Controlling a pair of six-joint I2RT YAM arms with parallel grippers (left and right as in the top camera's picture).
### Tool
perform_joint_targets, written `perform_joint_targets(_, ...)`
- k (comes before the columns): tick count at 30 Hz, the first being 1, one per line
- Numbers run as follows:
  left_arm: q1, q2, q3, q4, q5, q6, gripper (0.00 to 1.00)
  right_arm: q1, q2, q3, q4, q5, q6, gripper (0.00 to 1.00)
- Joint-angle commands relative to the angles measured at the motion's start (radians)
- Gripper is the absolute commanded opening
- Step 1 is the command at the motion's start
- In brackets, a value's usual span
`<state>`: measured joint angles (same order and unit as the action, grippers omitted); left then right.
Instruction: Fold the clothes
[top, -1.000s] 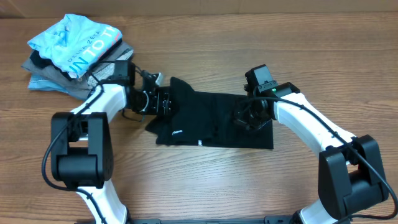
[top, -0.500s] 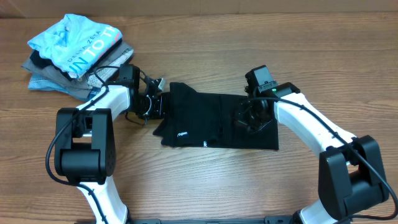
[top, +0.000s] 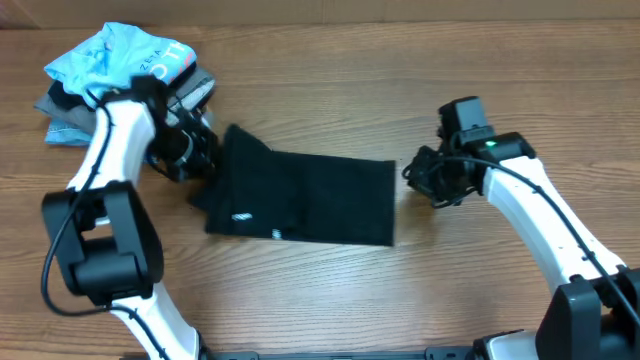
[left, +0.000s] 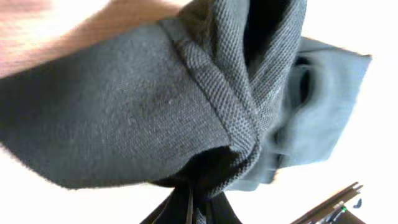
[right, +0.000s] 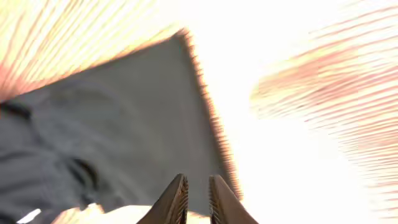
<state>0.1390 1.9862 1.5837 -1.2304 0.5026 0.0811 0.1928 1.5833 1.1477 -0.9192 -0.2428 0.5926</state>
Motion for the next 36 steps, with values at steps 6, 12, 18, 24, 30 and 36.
perform_joint_targets(6, -0.183, -0.09, 0.188, -0.077, -0.026, -0.101, 0.04, -0.04, -0.031, -0.001, 0.002, 0.016, -0.024, 0.16)
perform_joint_targets(12, -0.393, -0.067, 0.163, -0.019, -0.196, -0.215, 0.04, -0.04, -0.031, -0.001, 0.001, 0.018, -0.024, 0.16)
perform_joint_targets(18, -0.562, 0.006, 0.154, 0.003, -0.267, -0.309, 0.05, -0.04, -0.031, -0.001, -0.003, 0.018, -0.05, 0.16)
perform_joint_targets(24, -0.658, 0.087, 0.154, 0.005, -0.261, -0.346, 0.43, -0.04, -0.031, -0.001, -0.008, 0.018, -0.05, 0.16)
perform_joint_targets(30, -0.64, 0.078, 0.229, -0.039, -0.259, -0.346, 0.64, -0.04, -0.031, -0.001, -0.013, 0.009, -0.093, 0.16)
perform_joint_targets(36, -0.53, 0.078, 0.408, -0.179, -0.306, -0.284, 0.66, -0.031, -0.031, -0.002, 0.005, -0.117, -0.248, 0.34)
